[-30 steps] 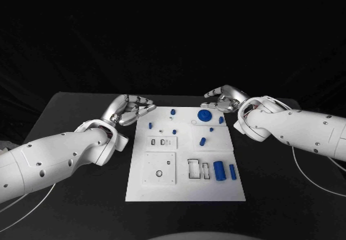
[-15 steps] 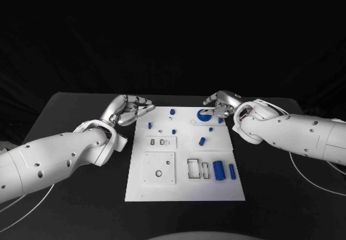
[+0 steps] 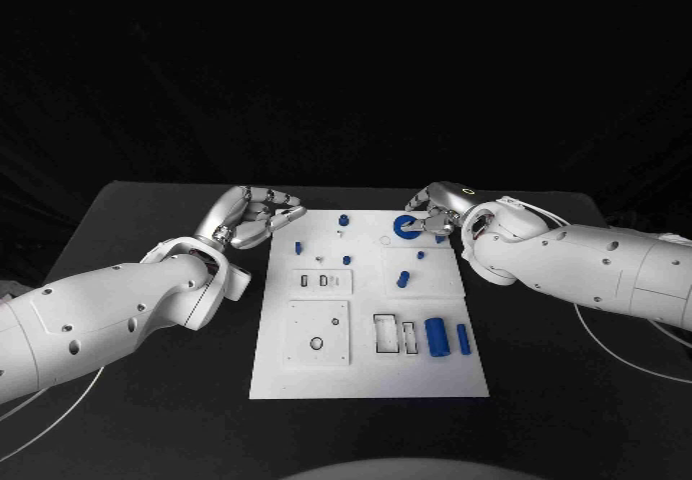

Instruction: Assemble the parts on the task board

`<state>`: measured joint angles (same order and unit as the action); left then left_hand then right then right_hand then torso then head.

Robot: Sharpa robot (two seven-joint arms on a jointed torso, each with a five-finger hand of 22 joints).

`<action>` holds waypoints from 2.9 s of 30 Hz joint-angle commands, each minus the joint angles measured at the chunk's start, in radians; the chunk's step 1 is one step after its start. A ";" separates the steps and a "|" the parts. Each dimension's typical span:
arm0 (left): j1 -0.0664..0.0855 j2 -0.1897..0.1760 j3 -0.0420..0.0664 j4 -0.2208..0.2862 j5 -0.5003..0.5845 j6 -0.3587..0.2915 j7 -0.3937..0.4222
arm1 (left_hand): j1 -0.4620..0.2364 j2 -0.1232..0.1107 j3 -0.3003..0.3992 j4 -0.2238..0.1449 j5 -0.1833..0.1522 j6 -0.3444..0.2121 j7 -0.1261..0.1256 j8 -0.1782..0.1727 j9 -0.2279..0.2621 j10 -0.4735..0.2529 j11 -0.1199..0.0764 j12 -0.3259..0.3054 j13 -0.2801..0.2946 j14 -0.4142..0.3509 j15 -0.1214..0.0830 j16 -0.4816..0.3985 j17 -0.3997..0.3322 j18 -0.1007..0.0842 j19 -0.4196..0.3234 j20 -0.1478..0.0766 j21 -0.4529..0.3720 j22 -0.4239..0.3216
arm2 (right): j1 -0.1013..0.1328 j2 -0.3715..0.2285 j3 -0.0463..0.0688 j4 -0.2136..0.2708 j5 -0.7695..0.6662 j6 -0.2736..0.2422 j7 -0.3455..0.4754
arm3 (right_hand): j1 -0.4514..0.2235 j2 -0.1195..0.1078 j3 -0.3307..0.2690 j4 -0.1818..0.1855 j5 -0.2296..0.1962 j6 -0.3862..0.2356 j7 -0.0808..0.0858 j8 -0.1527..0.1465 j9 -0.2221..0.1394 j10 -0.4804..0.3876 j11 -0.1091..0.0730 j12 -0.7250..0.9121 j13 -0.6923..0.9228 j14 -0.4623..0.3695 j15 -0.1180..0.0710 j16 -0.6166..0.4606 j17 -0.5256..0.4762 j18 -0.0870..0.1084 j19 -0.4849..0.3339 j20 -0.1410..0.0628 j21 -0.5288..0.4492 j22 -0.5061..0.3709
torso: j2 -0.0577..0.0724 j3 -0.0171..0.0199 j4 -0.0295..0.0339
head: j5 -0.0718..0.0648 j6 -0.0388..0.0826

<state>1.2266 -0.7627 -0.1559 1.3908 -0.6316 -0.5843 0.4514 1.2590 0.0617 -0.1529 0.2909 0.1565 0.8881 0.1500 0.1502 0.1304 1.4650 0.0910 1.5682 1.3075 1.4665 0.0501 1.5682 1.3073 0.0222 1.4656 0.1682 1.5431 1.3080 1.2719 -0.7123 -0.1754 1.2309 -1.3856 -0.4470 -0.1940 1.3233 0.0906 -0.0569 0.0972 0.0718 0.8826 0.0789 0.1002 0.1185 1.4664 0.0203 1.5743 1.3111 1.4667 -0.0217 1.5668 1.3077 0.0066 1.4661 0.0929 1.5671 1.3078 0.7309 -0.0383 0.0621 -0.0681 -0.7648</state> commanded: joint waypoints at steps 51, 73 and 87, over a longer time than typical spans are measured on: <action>0.001 -0.001 0.001 0.006 -0.004 0.002 0.013 | 0.002 0.009 -0.008 0.000 0.005 0.002 0.000 -0.006 0.001 0.106 -0.007 0.003 0.263 0.104 -0.009 0.003 0.263 -0.004 0.019 -0.006 0.000 0.208 | -0.014 0.020 0.001 -0.011 -0.036 -0.019 -0.055 | -0.028 -0.038 0.022 -0.022 0.111 -0.006 0.029 -0.036 -0.030 0.104 0.011 -0.003 0.260 0.104 0.005 0.004 0.263 -0.007 0.105 0.000 0.004 0.263 | 0.000 0.0004 0.0000 | 0.005 -0.021; 0.000 0.001 0.001 0.003 -0.004 0.001 0.014 | 0.004 0.011 -0.010 0.000 0.007 0.002 0.000 -0.007 0.001 0.106 -0.007 0.003 0.263 0.104 -0.009 0.003 0.263 -0.004 0.019 -0.006 0.000 0.207 | -0.019 0.014 0.001 -0.014 -0.033 -0.007 -0.064 | -0.027 -0.034 0.039 -0.030 0.115 0.027 0.037 -0.023 -0.026 0.104 0.021 -0.003 0.260 0.104 0.014 0.004 0.263 -0.007 0.105 0.008 0.004 0.263 | -0.001 0.0001 0.0002 | 0.002 -0.024; 0.000 0.001 0.001 0.003 -0.004 0.001 0.015 | 0.004 0.011 -0.010 0.000 0.007 0.002 0.000 -0.007 0.001 0.106 -0.007 0.003 0.263 0.104 -0.009 0.003 0.263 -0.004 0.019 -0.006 0.000 0.207 | -0.020 0.018 0.001 -0.012 -0.032 0.010 -0.066 | -0.029 -0.033 0.045 -0.031 0.114 0.043 0.038 -0.019 -0.025 0.104 0.026 -0.003 0.260 0.104 0.018 0.004 0.263 -0.007 0.105 0.012 0.004 0.263 | 0.000 0.0001 0.0009 | 0.003 -0.020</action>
<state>1.2266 -0.7640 -0.1560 1.3916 -0.6329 -0.5843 0.4532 1.2631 0.0658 -0.1584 0.2908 0.1565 0.8881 0.1500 0.1465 0.1304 1.4650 0.0910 1.5682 1.3076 1.4665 0.0501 1.5682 1.3074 0.0222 1.4657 0.1682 1.5432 1.3074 1.2535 -0.6954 -0.1741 1.2174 -1.4124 -0.4573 -0.2528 1.2992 0.0587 -0.0198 0.0659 0.1820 0.9188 0.1167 0.0766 0.0926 1.4661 0.0390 1.5709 1.3088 1.4649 -0.0115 1.5667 1.3078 0.0067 1.4661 0.0974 1.5663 1.3078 0.7308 -0.0379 0.0626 -0.0657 -0.7902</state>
